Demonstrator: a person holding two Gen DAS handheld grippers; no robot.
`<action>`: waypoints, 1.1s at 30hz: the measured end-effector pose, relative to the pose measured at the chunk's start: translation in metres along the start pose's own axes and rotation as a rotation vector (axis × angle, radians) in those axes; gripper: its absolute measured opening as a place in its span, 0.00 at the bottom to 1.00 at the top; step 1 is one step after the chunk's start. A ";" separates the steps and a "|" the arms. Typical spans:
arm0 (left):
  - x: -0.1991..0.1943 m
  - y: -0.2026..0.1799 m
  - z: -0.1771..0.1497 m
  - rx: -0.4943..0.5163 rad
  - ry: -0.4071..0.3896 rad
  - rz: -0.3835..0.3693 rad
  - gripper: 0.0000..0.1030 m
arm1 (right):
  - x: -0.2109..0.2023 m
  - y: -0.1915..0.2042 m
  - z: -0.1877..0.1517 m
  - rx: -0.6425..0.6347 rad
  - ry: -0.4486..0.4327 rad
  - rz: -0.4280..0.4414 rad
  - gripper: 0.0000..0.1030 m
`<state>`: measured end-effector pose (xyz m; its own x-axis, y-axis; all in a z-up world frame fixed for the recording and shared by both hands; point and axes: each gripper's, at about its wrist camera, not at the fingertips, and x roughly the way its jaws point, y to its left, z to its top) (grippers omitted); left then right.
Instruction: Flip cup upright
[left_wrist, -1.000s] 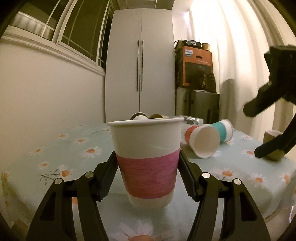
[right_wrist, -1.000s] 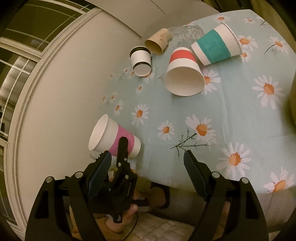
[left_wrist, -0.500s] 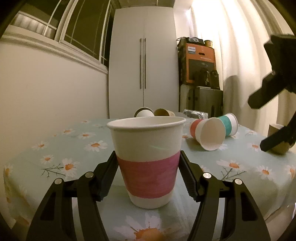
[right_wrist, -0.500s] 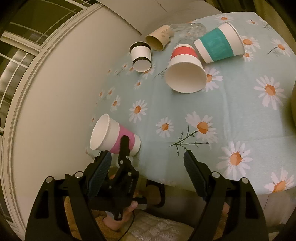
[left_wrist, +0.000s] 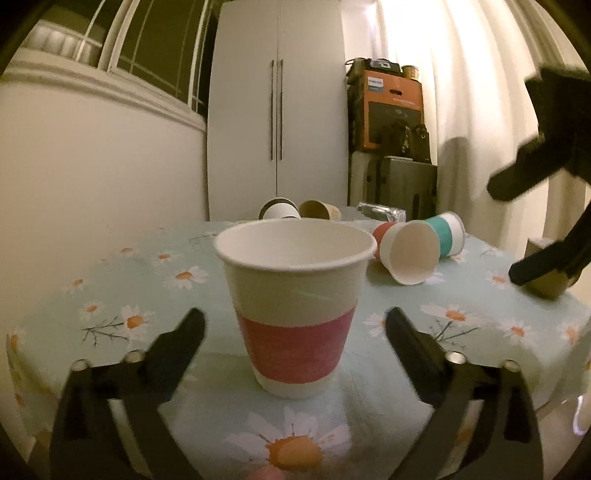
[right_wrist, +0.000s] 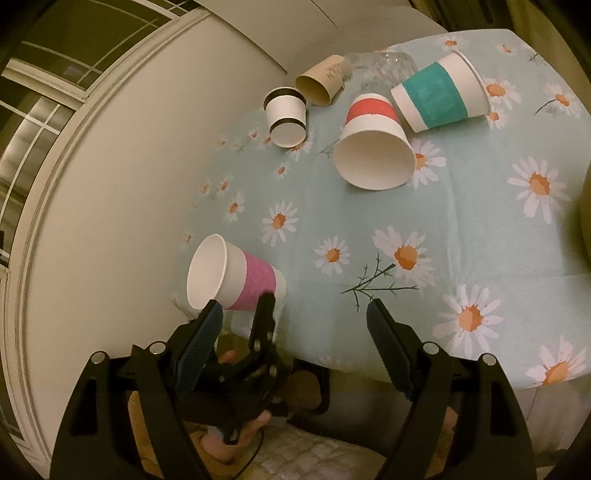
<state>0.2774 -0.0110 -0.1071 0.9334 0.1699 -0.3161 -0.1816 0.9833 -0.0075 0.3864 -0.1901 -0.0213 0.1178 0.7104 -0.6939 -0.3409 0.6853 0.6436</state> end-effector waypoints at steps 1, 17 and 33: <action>-0.002 0.002 0.001 -0.004 0.002 -0.004 0.94 | -0.001 0.001 0.000 -0.002 -0.002 0.002 0.77; -0.054 0.024 0.062 0.010 0.066 -0.098 0.94 | -0.005 0.011 -0.005 -0.059 -0.059 -0.014 0.77; -0.127 0.090 0.087 -0.060 0.117 -0.163 0.94 | -0.036 0.048 -0.092 -0.196 -0.290 -0.084 0.77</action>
<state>0.1696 0.0619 0.0145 0.9101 -0.0030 -0.4145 -0.0527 0.9910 -0.1228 0.2802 -0.1973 0.0052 0.4028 0.6884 -0.6032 -0.4880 0.7191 0.4947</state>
